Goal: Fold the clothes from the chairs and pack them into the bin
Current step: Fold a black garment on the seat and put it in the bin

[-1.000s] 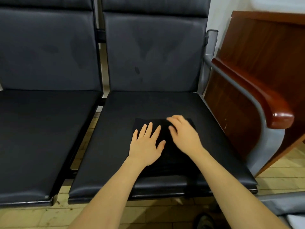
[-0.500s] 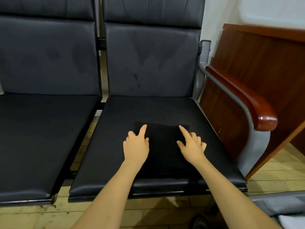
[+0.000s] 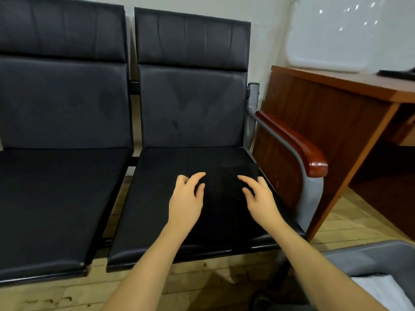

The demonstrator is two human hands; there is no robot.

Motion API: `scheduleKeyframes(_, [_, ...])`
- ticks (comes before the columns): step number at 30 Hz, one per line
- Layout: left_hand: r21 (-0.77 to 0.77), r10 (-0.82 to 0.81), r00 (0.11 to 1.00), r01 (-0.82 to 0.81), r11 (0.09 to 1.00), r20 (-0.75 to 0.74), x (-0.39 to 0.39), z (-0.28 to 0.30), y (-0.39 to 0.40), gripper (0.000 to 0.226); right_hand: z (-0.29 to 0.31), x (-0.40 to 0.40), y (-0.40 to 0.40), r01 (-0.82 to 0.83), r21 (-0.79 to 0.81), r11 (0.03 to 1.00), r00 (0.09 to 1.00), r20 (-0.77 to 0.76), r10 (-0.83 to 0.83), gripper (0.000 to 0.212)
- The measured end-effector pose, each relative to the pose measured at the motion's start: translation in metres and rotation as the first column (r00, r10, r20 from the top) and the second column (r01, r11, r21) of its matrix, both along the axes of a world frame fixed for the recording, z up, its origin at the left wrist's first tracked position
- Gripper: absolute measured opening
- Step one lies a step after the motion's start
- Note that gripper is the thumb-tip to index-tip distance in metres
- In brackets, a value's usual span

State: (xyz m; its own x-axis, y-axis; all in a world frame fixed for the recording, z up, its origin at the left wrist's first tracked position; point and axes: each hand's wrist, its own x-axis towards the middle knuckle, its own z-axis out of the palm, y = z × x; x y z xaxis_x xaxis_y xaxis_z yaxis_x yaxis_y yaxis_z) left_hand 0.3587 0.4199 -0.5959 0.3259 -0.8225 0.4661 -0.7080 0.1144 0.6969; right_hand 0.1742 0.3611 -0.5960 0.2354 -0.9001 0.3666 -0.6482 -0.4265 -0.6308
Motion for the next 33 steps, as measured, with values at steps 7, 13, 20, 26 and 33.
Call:
scheduleKeyframes(7, [-0.141, -0.185, 0.983, 0.184, 0.973, 0.003, -0.042, 0.049, 0.012, 0.035, 0.065, -0.052, 0.039, 0.117, -0.226, 0.967, 0.993, 0.001, -0.120, 0.034])
scheduleKeyframes(13, [-0.125, -0.300, 0.954, 0.299, 0.946, 0.017, -0.100, 0.051, 0.006, 0.037, 0.079, -0.114, 0.052, 0.222, -0.274, 0.936, 0.971, -0.026, -0.238, 0.035])
scheduleKeyframes(20, [-0.043, -0.491, 0.869, 0.494, 0.868, 0.062, -0.204, 0.006, 0.001, 0.038, 0.037, -0.223, 0.063, 0.323, -0.191, 0.927, 0.925, -0.141, -0.352, 0.036])
scheduleKeyframes(26, [0.208, -0.568, 0.823, 0.556, 0.805, -0.001, -0.292, -0.061, -0.007, 0.040, -0.030, -0.309, 0.056, 0.350, 0.027, 0.936, 0.914, -0.230, -0.335, 0.036])
scheduleKeyframes(33, [0.623, -0.467, 0.879, 0.421, 0.659, -0.099, -0.376, -0.159, 0.002, 0.046, -0.142, -0.383, 0.045, 0.316, 0.316, 0.894, 0.909, -0.371, -0.190, 0.041])
